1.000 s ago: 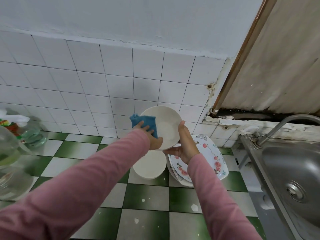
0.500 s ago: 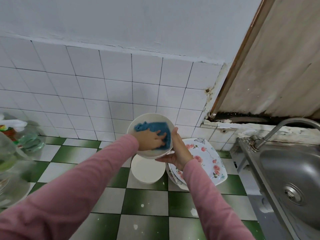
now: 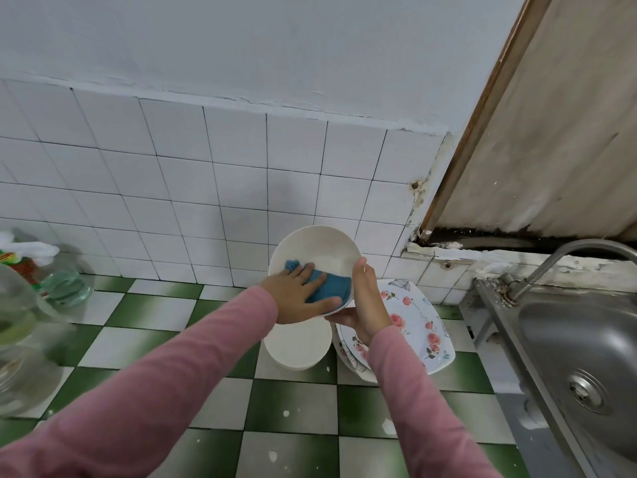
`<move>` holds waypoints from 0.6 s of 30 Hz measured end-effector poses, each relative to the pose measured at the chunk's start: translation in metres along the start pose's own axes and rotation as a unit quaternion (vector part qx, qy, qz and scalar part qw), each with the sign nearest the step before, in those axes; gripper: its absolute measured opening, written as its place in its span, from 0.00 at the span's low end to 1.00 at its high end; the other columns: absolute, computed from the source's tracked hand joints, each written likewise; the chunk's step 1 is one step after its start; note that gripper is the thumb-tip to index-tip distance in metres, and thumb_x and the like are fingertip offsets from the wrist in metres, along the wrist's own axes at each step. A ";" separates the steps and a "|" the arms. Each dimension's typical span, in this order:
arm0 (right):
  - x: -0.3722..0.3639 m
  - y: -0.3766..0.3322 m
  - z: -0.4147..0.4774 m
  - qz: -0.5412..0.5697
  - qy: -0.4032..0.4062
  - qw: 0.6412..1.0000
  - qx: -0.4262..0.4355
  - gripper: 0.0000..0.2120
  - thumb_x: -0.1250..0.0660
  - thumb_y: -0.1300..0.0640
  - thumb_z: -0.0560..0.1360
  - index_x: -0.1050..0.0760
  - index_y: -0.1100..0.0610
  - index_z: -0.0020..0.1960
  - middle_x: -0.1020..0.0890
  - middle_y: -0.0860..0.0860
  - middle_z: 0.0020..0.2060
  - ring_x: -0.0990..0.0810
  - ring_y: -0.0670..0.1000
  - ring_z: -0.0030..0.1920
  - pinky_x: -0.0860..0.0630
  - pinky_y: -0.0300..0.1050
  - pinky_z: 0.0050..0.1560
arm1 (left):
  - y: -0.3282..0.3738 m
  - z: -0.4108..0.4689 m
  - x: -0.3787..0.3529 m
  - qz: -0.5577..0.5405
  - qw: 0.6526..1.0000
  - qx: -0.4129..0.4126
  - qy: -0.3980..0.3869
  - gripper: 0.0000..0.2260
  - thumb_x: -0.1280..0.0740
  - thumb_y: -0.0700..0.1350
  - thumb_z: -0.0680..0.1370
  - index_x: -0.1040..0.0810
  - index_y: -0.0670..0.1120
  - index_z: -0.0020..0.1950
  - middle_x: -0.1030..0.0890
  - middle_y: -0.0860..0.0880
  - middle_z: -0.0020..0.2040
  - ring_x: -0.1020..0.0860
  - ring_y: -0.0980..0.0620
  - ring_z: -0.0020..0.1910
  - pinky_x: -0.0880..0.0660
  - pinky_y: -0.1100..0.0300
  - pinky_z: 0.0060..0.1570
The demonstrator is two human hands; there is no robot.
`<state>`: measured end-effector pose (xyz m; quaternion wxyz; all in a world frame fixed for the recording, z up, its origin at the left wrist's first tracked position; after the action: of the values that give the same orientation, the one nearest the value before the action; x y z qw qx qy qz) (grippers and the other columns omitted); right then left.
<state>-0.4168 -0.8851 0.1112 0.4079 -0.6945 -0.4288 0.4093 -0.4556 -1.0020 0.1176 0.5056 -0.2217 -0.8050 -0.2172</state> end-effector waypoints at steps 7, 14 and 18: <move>0.006 0.014 -0.002 0.028 0.019 0.999 -0.017 0.26 0.47 0.32 0.79 0.37 0.45 0.71 0.23 0.54 0.61 0.17 0.62 0.54 0.18 0.65 0.49 | 0.022 -0.016 0.001 0.106 0.989 -0.066 0.076 0.28 0.40 0.63 0.79 0.35 0.52 0.76 0.27 0.48 0.70 0.26 0.45 0.65 0.29 0.53 0.64; 0.011 0.021 -0.002 0.059 -0.026 0.992 -0.109 0.31 0.40 0.28 0.74 0.32 0.47 0.68 0.22 0.60 0.61 0.17 0.65 0.55 0.17 0.60 0.50 | 0.025 -0.025 0.022 -0.032 0.989 -0.044 0.139 0.18 0.34 0.55 0.79 0.25 0.50 0.67 0.18 0.51 0.55 0.20 0.51 0.50 0.23 0.58 0.52; 0.017 0.032 0.003 0.094 -0.035 0.987 -0.123 0.37 0.46 0.23 0.70 0.27 0.47 0.66 0.23 0.58 0.63 0.18 0.65 0.58 0.20 0.63 0.57 | 0.007 -0.025 0.027 -0.319 0.938 -0.015 0.136 0.20 0.24 0.53 0.71 0.22 0.50 0.61 0.18 0.52 0.48 0.19 0.50 0.47 0.21 0.57 0.49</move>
<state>-0.4060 -0.8780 0.0770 0.2637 -0.7618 -0.4227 0.4141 -0.4440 -1.0070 0.1533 0.5110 0.0707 -0.7539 -0.4068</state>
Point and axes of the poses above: each hand's wrist, its own z-axis towards the middle knuckle, its own x-axis out of the back of the hand, y = z × x, the point moved 10 cm from there along z, towards the middle knuckle
